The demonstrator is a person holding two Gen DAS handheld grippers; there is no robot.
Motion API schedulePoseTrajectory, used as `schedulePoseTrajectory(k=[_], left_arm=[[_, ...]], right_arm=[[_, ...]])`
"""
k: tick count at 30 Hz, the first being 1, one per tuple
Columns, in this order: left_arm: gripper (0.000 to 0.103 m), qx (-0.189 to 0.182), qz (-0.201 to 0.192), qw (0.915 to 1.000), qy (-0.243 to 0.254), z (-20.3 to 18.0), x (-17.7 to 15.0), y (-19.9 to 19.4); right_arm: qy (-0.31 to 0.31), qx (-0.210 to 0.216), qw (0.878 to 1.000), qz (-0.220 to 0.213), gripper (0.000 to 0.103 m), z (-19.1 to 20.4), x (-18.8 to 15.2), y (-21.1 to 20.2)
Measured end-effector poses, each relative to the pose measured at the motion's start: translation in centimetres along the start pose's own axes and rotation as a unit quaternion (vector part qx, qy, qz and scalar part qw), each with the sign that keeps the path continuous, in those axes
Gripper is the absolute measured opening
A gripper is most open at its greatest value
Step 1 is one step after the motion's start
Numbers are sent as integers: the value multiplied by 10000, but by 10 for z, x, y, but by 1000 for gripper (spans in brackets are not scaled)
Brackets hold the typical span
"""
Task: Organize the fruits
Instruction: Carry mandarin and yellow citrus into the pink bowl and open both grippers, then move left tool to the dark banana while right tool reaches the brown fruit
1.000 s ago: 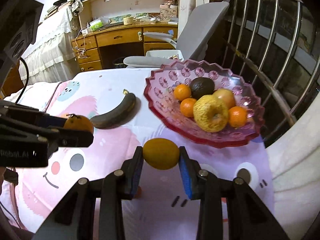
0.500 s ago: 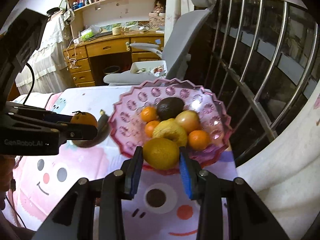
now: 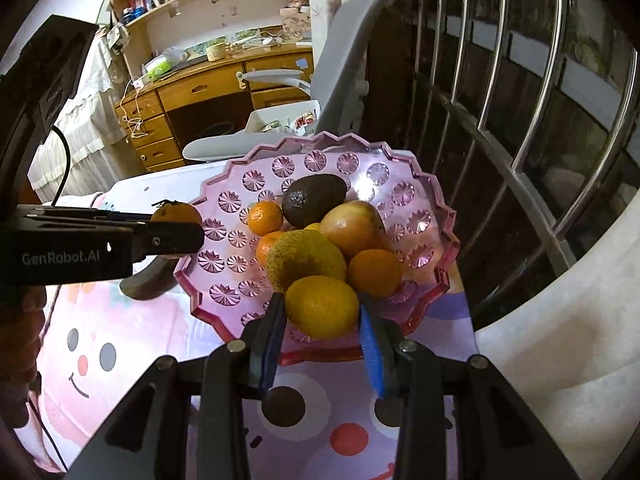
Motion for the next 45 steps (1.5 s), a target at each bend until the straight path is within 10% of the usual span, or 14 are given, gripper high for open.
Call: schedulePoseTrajectory(k=[8, 30, 45], left_arm=[[48, 17, -50, 10000, -50, 8, -1, -8], [80, 218, -12, 9997, 133, 88, -45, -63], [83, 373, 281, 9953, 844, 125, -62, 5]], right_arm=[[129, -8, 9999, 19, 53, -1, -2, 0], [1328, 160, 9905, 304, 55, 53, -34, -19], [1914, 66, 9799, 559, 55, 107, -96, 7]])
Point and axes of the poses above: each gripper's, at about its wrist camera, not at the fingertips, and y roughly the way its jaws point, z to its left, x to its top, the point moved 8 cm from there along y, roughly the way its jaws point, and after that the axes turned 2 degrees about x, right-handed, at the moved point
